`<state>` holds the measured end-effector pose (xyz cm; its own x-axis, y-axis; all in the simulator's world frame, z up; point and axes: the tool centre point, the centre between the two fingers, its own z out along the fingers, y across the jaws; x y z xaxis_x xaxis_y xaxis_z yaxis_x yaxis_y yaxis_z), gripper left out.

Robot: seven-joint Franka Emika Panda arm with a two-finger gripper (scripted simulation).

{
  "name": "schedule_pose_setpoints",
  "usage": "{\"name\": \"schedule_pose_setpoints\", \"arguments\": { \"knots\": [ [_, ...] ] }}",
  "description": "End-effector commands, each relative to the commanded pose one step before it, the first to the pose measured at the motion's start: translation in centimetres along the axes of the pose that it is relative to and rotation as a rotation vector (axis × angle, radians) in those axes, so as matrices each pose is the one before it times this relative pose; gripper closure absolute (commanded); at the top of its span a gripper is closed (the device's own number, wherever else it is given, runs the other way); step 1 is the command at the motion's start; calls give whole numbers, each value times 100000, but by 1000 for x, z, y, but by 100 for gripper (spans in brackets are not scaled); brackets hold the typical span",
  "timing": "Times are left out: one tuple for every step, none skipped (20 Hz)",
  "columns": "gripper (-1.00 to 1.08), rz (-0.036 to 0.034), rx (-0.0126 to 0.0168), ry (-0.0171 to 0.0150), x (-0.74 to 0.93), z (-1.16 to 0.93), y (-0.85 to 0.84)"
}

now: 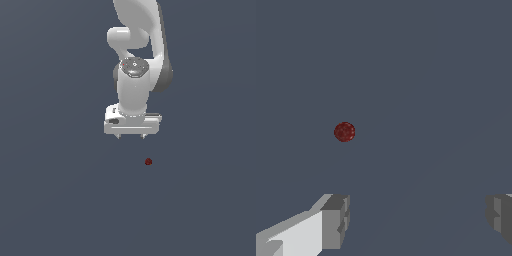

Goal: Pick up the object and move it to a goal position.

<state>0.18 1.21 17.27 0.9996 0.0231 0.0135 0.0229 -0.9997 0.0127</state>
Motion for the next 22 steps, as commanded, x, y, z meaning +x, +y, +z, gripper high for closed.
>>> {"name": "schedule_pose_setpoints", "arguments": {
  "knots": [
    [-92,0,0,0,0,0,1],
    [-92,87,30,-32,2,13,-10],
    [-92,275,98,-100,6,44,-15],
    [-92,456,162,-167,9,71,-20],
    [-92,623,223,-230,10,95,-29],
    [-92,781,281,-293,8,113,-32],
    [-92,811,297,-313,1,108,-21],
    [-92,613,233,-246,-8,70,-5],
    [-92,417,169,-177,-15,35,11],
    [-92,230,106,-110,-20,4,23],
    [-92,47,35,-35,-21,-22,19],
    [-92,-65,-15,16,-5,-15,18],
    [-92,-50,-34,34,21,22,-16],
    [-92,0,0,0,44,74,-74],
    [-92,152,-56,48,56,77,-85],
    [-92,223,-11,2,83,140,-123],
    [-92,301,-6,-5,105,182,-159],
    [-92,362,-8,-5,126,223,-197],
    [-92,411,-16,3,147,265,-237],
    [-92,463,-24,10,167,308,-276],
    [-92,518,-27,14,183,352,-317],
    [-92,587,-26,13,197,396,-355]
  ]
}}
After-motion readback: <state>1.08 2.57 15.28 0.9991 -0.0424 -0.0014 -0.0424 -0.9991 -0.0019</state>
